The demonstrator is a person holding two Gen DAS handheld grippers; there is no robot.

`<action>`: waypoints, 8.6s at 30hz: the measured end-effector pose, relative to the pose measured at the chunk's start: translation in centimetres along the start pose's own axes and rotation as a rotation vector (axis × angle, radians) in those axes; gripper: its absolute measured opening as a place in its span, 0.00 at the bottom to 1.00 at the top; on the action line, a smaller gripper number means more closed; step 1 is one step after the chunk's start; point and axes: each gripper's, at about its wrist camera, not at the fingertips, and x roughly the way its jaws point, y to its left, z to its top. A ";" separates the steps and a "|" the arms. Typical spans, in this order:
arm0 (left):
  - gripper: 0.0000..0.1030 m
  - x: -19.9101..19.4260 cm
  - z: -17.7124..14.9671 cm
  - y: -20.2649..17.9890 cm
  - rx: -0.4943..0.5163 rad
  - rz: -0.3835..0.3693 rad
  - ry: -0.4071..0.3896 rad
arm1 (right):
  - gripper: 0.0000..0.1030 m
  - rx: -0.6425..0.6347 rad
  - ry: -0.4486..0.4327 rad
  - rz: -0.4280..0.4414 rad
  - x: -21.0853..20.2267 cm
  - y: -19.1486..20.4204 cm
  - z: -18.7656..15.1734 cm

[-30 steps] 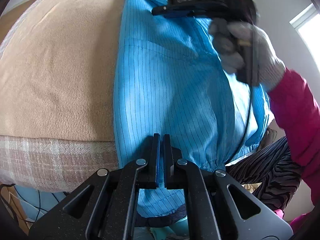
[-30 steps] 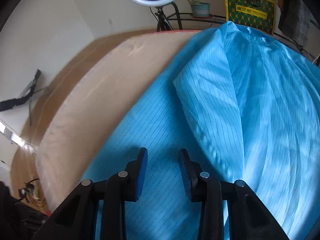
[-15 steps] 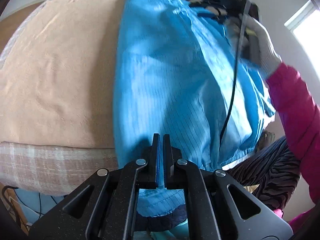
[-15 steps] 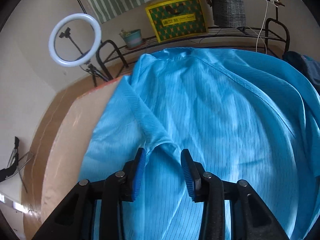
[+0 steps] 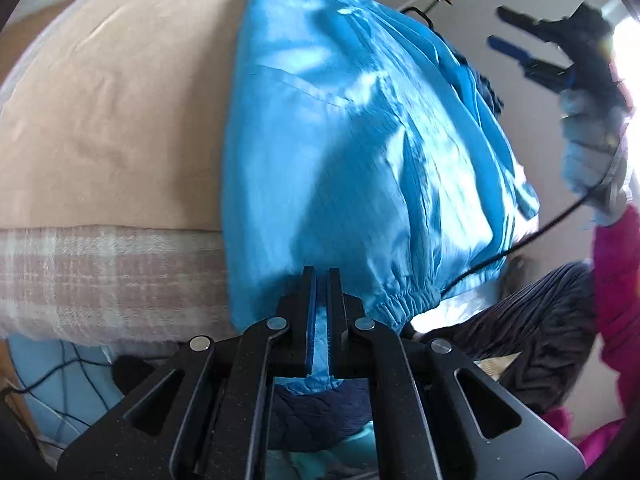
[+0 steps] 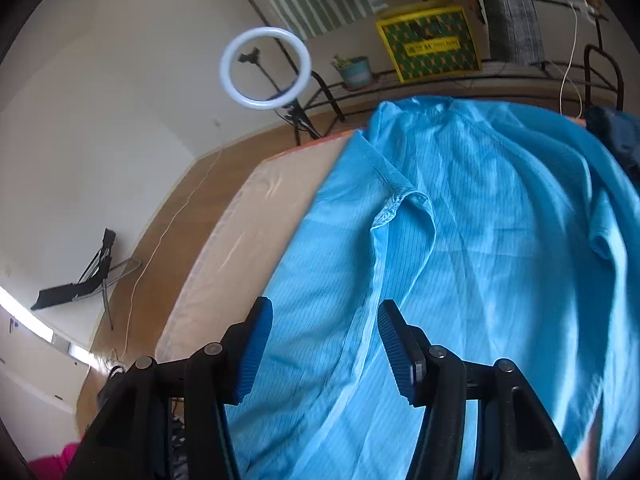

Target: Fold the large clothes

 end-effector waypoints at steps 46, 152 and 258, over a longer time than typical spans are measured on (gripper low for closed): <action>0.13 5.9 7.1 -20.3 0.263 -0.084 -0.014 | 0.03 0.412 0.023 -0.547 -19.3 -30.3 -18.0; 0.01 10.3 3.7 -14.2 0.073 -0.088 0.089 | 0.41 0.254 0.172 -0.001 -5.5 -12.1 -19.6; 0.22 -6.4 7.4 0.1 -0.182 -0.042 -0.329 | 0.00 -0.572 0.518 -0.115 10.4 13.5 -14.6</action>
